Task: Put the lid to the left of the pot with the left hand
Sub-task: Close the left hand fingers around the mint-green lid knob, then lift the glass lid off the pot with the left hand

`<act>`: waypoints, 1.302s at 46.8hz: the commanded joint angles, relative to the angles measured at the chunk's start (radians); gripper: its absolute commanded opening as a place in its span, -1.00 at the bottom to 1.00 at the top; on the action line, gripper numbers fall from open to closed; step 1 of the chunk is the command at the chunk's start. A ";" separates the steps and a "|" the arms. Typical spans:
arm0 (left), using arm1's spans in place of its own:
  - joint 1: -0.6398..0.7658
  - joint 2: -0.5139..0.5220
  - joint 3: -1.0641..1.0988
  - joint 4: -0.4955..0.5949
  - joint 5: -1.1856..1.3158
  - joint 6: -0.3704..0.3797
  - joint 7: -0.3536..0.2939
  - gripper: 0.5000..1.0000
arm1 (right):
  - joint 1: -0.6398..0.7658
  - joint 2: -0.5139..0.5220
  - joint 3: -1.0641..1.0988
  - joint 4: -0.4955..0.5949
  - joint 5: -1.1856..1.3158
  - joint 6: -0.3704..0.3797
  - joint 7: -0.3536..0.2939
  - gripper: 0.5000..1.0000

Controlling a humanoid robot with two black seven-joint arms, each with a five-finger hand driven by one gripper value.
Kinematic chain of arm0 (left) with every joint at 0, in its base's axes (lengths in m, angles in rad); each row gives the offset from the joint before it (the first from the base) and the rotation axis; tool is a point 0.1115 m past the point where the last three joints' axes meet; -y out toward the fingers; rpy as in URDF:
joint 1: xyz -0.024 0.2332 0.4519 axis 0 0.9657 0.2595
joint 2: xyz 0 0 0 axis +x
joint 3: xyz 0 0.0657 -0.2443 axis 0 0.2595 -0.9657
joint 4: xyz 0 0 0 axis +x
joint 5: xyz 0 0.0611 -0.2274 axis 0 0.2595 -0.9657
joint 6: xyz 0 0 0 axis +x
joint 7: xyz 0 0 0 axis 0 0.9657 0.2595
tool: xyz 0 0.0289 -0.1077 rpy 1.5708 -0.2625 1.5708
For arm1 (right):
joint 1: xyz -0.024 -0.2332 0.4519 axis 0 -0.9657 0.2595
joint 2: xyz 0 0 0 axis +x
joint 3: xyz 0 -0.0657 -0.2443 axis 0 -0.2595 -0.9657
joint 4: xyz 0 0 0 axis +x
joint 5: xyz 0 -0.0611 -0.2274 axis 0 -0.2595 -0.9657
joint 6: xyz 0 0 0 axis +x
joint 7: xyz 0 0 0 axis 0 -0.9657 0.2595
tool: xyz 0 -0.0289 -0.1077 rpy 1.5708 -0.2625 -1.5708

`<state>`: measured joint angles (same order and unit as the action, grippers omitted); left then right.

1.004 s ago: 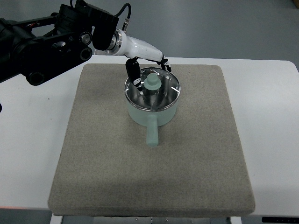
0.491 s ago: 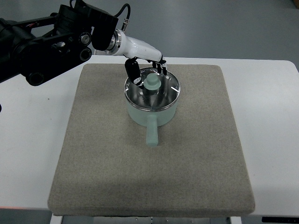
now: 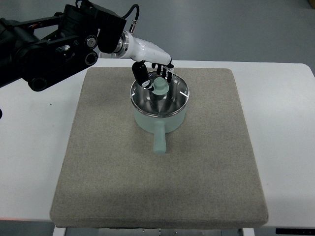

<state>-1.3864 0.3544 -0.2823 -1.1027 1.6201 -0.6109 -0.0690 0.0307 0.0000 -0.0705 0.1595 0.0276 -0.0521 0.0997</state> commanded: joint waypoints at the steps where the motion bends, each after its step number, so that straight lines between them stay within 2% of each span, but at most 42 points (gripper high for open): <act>1: 0.001 0.000 -0.001 -0.006 0.000 0.000 0.000 -0.31 | 0.000 0.000 0.000 0.000 0.000 0.000 0.000 0.69; 5: 0.001 0.000 -0.001 -0.008 0.000 0.000 0.000 -0.32 | 0.000 0.000 0.000 0.000 0.000 0.000 0.000 0.69; 7: 0.001 0.000 -0.001 -0.008 0.000 0.000 0.000 -0.39 | 0.000 0.000 0.000 0.000 0.000 0.000 0.000 0.69; 9: 0.003 0.000 0.000 -0.008 0.000 0.000 0.000 -0.53 | 0.000 0.000 0.000 0.000 0.000 0.000 0.000 0.69; 13: 0.001 0.000 0.000 -0.008 0.000 0.000 0.000 -0.66 | 0.000 0.000 0.000 0.000 0.000 0.000 0.000 0.69; 17: 0.001 0.000 0.000 -0.008 0.001 0.000 0.000 -0.99 | 0.000 0.000 0.000 0.000 0.000 0.000 0.000 0.69; 48: -0.057 0.021 -0.004 -0.009 0.027 0.000 0.000 -1.00 | 0.000 0.000 0.000 0.000 0.000 0.000 0.000 0.69; 61: -0.098 0.106 -0.005 -0.040 0.027 0.000 0.000 -1.00 | 0.000 0.000 0.000 0.000 0.000 0.000 0.000 0.69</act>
<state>-1.4771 0.4286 -0.2865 -1.1289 1.6479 -0.6110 -0.0690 0.0309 0.0000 -0.0705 0.1595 0.0276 -0.0521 0.0999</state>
